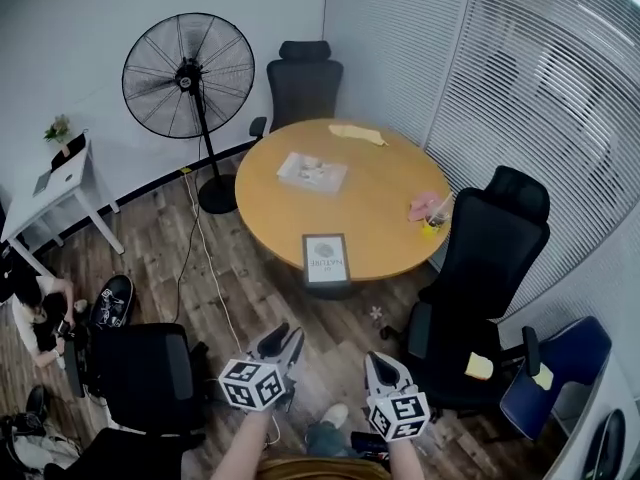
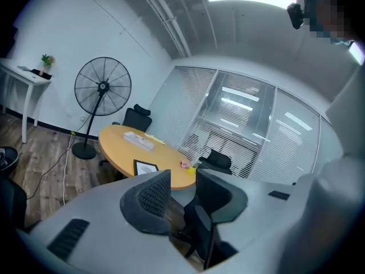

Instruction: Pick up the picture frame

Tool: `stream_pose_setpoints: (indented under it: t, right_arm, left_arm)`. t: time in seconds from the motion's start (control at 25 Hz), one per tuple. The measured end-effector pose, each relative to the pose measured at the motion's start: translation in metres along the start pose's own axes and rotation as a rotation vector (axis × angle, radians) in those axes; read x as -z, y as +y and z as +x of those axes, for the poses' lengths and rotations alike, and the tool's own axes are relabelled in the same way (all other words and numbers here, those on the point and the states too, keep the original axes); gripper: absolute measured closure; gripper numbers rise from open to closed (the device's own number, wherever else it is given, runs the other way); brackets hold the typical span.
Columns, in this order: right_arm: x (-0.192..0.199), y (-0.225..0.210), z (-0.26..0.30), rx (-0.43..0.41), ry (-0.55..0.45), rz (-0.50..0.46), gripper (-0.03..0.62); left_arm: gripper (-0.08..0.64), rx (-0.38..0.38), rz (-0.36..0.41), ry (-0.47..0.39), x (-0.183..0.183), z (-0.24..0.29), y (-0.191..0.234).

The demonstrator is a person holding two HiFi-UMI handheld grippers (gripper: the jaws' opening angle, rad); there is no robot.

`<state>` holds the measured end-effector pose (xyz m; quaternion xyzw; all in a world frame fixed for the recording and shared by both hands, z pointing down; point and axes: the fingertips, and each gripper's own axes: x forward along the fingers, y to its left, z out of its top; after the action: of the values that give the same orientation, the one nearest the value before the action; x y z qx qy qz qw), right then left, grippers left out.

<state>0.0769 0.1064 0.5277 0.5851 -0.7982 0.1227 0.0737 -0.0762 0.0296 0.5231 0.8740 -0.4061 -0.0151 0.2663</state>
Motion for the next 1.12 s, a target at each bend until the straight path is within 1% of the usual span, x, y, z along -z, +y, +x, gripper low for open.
stream_pose_setpoints:
  t: [0.12,0.36,0.52,0.72,0.88,1.12]
  right_arm:
    - [-0.013,-0.029,0.030,-0.012,0.018,-0.050,0.580]
    - [-0.028,-0.087,0.064,-0.007,0.024,-0.020,0.580]
    - [-0.039,-0.094,0.083,-0.031,0.024,-0.026,0.580]
    - [-0.039,-0.101,0.110,-0.069,0.054,-0.038,0.580]
    - [-0.038,-0.122,0.139,-0.064,0.092,-0.046,0.580]
    - [-0.040,-0.135,0.177,-0.058,0.116,-0.034,0.580]
  left_arm:
    - [0.405,-0.020,0.012,-0.004,-0.020,0.042,0.008]
    - [0.405,-0.062,0.037,0.023,-0.034,0.088,0.017]
    - [0.405,-0.085,0.030,0.037,-0.039,0.101,0.026]
    - [0.405,-0.099,0.014,0.062,-0.040,0.133,0.043]
    - [0.405,-0.114,0.006,0.082,-0.045,0.161,0.064]
    - [0.405,-0.127,-0.030,0.116,-0.042,0.189,0.094]
